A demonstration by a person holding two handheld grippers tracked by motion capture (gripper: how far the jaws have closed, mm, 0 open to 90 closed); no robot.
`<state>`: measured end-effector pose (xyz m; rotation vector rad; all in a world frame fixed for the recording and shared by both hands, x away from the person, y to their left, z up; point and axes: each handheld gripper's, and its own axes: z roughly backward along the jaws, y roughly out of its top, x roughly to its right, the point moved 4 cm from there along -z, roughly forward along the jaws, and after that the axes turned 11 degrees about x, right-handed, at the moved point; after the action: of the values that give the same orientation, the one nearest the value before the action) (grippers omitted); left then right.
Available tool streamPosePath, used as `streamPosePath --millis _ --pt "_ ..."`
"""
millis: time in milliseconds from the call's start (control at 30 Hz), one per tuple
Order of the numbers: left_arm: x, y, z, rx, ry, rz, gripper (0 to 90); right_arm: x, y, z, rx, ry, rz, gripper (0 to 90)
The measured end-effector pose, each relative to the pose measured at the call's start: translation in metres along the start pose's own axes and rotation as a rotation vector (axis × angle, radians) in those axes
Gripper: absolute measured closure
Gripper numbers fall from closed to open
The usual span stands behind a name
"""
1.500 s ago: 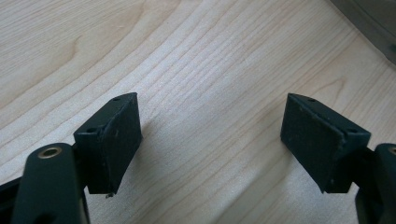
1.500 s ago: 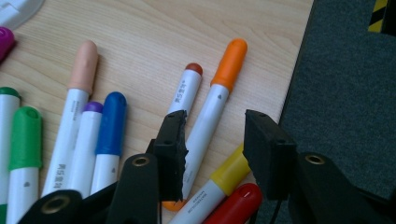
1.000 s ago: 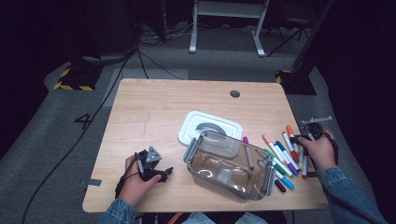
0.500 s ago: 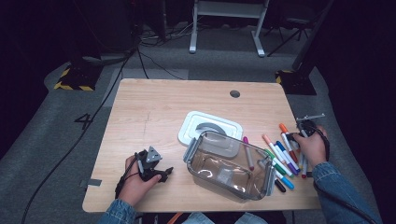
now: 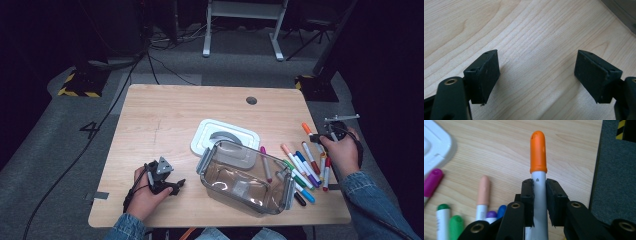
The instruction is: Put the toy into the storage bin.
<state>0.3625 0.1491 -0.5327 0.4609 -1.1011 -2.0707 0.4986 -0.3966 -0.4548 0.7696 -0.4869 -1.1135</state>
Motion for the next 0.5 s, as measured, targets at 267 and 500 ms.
streamPosePath --millis 267,500 --pt "0.000 0.000 0.000 0.000 0.000 -0.001 20.8 -0.025 0.022 0.024 0.043 0.078 0.036 77.0" --pt "0.000 0.000 -0.001 -0.008 -0.007 -0.015 18.0 -0.056 0.042 0.043 0.077 0.159 0.096 76.9"
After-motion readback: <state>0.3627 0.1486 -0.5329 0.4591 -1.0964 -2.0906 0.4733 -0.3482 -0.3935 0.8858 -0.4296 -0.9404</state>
